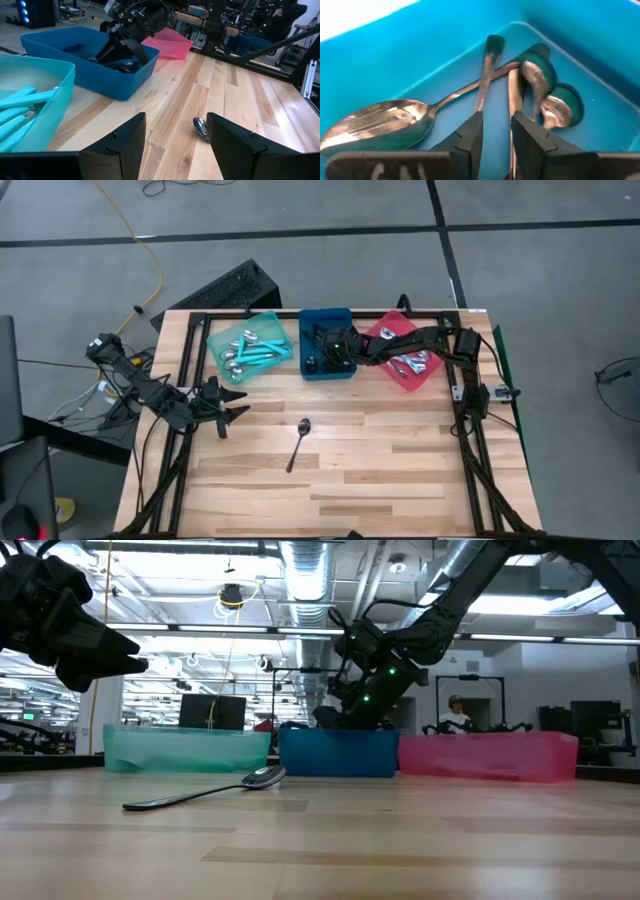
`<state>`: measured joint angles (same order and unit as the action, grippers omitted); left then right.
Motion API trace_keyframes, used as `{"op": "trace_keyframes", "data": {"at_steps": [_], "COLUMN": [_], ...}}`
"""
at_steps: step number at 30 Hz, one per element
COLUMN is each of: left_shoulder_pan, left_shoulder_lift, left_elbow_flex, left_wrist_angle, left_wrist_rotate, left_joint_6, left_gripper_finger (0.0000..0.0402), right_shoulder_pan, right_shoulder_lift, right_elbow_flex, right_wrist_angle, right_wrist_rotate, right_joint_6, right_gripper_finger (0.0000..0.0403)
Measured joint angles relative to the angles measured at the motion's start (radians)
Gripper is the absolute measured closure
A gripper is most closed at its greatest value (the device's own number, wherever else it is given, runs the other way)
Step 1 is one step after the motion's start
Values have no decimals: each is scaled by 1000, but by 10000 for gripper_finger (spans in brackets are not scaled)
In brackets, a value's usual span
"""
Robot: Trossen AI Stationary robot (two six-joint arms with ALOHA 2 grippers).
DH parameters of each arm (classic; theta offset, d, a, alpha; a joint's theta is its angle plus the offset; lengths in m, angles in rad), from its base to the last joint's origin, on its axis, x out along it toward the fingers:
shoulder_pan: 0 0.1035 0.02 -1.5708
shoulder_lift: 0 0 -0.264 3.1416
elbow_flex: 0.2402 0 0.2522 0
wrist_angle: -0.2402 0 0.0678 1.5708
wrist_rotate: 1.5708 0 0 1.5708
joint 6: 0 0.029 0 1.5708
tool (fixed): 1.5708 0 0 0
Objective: Sort silverware by color (type)
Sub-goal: Put the black spoon into the blue bin
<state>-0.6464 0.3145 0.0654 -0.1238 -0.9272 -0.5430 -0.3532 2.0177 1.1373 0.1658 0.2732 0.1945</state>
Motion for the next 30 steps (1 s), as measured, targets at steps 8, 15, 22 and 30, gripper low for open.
{"op": "trace_keyframes", "data": {"at_steps": [8, 15, 22, 30], "left_shoulder_pan": [0, 0, 0, 0], "left_shoulder_lift": [0, 0, 0, 0], "left_elbow_flex": [0, 0, 0, 0], "left_wrist_angle": [0, 0, 0, 0], "left_wrist_rotate": [3, 3, 4, 3], "left_joint_6": [0, 0, 4, 3], "left_gripper_finger": [207, 207, 207, 207], "right_shoulder_pan": [28, 89, 261, 473], "right_shoulder_lift": [-61, -166, -278, -236], "right_elbow_flex": [165, 302, 322, 322], "right_wrist_angle": [-204, -352, -371, -358], "right_wrist_rotate": [-6, -65, -173, -172], "right_joint_6": [-127, -261, -417, -582], "right_gripper_finger": [264, 264, 264, 264]}}
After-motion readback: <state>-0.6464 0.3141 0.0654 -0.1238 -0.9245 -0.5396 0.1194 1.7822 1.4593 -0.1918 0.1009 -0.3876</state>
